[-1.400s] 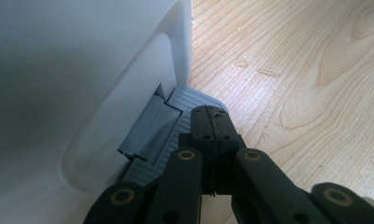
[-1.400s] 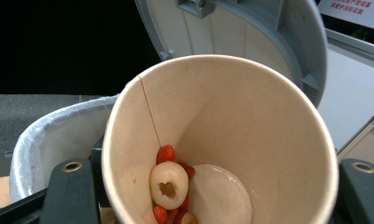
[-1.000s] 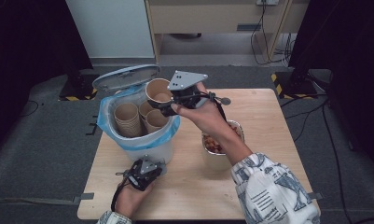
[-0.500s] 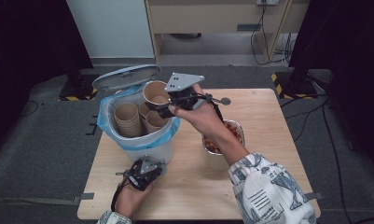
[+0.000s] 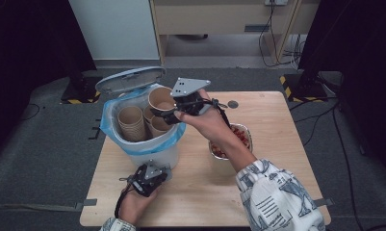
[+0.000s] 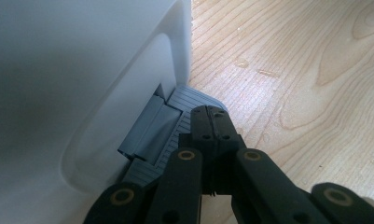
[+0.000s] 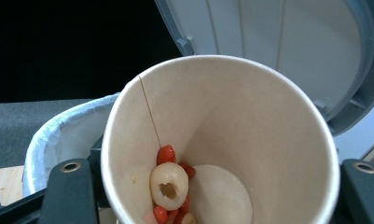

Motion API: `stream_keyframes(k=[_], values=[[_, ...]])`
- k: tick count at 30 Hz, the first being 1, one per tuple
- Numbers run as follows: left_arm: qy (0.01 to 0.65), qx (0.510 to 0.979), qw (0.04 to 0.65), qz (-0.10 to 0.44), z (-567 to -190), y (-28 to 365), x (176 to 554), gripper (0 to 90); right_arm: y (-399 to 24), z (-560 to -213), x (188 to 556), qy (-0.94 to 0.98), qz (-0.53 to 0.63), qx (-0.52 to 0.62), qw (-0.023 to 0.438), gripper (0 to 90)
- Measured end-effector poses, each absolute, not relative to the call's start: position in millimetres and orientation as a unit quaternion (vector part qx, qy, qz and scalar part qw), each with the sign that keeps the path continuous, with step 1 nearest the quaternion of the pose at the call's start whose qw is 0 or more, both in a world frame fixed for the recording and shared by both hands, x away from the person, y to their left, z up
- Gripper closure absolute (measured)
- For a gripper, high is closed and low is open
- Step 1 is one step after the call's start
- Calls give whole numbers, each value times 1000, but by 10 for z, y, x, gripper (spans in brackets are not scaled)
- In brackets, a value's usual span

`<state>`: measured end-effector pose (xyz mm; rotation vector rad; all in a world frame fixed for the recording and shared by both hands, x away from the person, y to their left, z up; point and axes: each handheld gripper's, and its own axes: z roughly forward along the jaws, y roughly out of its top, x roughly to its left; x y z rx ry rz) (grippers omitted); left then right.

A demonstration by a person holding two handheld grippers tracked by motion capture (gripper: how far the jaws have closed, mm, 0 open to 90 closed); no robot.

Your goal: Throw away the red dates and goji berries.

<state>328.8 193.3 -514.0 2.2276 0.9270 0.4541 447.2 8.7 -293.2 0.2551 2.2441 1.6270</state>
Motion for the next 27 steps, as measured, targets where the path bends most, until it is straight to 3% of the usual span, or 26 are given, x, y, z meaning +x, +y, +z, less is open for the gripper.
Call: stream_keyframes(k=[27], values=[[355,855,336,174,-5138,1933,3288,899,153,-3080,4473,807,563,98,151,295]])
